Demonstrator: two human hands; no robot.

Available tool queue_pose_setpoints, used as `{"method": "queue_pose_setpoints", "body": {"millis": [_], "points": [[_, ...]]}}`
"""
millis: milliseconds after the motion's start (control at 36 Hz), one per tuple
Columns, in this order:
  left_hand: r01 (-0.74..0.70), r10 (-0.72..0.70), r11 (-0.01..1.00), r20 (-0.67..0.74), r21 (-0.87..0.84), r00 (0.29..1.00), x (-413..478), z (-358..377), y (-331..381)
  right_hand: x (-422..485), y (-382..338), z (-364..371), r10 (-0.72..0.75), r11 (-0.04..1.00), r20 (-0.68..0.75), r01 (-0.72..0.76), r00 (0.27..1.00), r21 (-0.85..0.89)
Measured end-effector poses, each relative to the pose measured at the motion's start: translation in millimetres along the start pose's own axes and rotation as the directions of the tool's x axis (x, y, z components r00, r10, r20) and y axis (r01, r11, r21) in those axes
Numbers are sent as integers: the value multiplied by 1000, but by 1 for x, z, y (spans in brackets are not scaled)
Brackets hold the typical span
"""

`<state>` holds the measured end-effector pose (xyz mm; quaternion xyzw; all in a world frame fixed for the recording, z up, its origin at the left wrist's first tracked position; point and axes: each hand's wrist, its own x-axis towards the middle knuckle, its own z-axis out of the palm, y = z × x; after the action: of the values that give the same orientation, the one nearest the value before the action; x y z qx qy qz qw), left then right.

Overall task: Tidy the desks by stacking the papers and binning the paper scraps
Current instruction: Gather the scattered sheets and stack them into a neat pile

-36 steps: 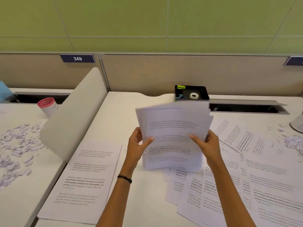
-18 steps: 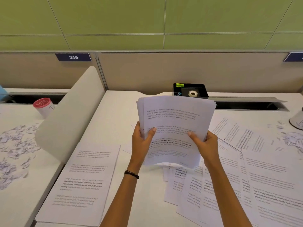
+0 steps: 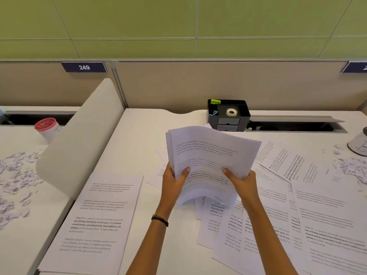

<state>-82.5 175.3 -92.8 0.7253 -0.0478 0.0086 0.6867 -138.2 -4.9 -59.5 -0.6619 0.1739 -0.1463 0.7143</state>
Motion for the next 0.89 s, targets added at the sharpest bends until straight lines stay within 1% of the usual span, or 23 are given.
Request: {"method": "queue_pose_setpoints", "body": {"millis": [83, 167, 278, 444, 528, 694, 806, 889], "points": [[-52, 52, 999, -36, 9, 998, 4, -2, 10, 4, -9, -1, -54, 999, -13, 54, 998, 5], [-85, 85, 996, -6, 38, 996, 8, -10, 13, 6, -13, -7, -86, 996, 34, 86, 996, 17], [-37, 36, 998, 25, 44, 999, 5, -18, -1, 7, -6, -11, -50, 998, 108, 54, 993, -36], [49, -52, 997, 49, 53, 997, -3, -15, -18, 7, 18, -5, 33, 999, 90, -29, 995, -44], [58, -62, 996, 56, 66, 997, -4, -13, -19, 6, 21, 1, 48, 998, 55, -46, 997, -32], [27, -28, 999, 26, 42, 999, -1, -12, -18, 8, 13, 5, 33, 999, 21, -32, 999, -26], [-2, 2, 1000, 19, 26, 1000, -2, -11, -9, 8, 5, 1, -29, 999, 46, 30, 999, -32], [5, -5, 1000, 10, 13, 1000, -3, -11, -7, 8, 6, 0, -22, 999, 63, 24, 998, -29]]}}
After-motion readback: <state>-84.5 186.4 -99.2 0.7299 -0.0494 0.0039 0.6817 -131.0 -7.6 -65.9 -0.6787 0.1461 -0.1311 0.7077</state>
